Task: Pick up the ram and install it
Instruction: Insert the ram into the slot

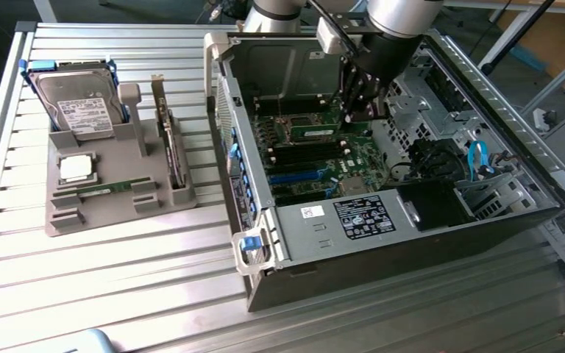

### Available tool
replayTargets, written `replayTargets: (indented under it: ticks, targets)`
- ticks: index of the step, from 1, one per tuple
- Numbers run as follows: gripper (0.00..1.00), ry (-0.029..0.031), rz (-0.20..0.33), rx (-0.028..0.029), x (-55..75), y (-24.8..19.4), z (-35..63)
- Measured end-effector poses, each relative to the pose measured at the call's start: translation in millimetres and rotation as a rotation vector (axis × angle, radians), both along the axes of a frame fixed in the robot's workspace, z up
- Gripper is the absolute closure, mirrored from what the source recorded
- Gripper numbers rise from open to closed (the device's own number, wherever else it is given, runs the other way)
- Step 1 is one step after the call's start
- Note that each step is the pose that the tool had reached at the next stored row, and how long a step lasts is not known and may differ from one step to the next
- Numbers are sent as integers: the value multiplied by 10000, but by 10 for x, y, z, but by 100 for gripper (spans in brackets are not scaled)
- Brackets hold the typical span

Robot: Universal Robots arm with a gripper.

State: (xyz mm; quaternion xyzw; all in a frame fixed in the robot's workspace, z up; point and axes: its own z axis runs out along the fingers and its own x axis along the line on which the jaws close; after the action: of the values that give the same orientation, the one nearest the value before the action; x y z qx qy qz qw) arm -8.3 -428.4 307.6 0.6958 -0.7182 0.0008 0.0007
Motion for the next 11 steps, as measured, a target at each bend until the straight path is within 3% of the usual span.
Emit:
replayTargets:
  ticks: [11]
  targets:
    - [88, 0, -129, 0, 0, 0, -236]
